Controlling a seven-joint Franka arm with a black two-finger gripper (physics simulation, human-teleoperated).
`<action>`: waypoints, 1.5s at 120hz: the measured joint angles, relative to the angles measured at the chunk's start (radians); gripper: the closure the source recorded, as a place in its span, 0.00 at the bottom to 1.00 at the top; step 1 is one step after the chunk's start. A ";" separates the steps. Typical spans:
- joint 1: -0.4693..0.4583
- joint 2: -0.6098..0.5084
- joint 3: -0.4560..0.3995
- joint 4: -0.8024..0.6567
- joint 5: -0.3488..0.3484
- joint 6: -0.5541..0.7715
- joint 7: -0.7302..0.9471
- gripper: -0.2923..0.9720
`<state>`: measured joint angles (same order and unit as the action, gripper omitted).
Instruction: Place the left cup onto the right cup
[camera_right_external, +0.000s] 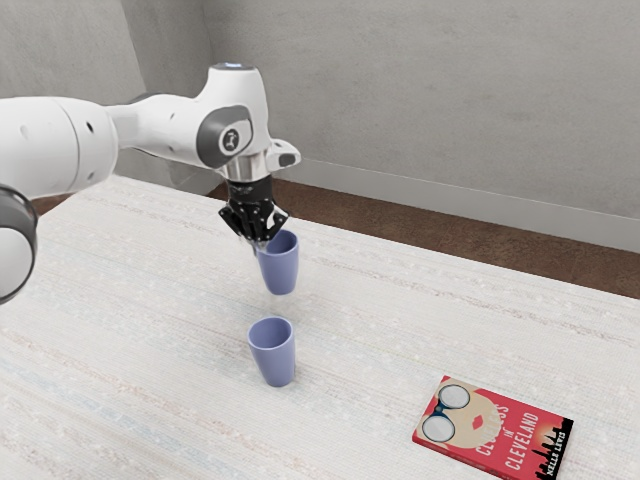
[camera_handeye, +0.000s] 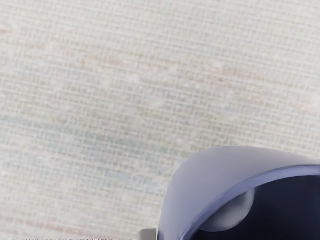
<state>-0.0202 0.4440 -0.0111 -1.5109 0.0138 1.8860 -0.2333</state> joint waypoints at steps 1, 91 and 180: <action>0.000 -0.001 0.000 0.006 0.000 -0.004 0.000 0.85; -0.107 -0.042 -0.009 0.112 -0.011 -0.169 -0.004 0.85; -0.146 -0.365 -0.009 -0.294 -0.006 -0.055 -0.038 0.85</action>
<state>-0.1662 0.0793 -0.0202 -1.8050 0.0075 1.8314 -0.2717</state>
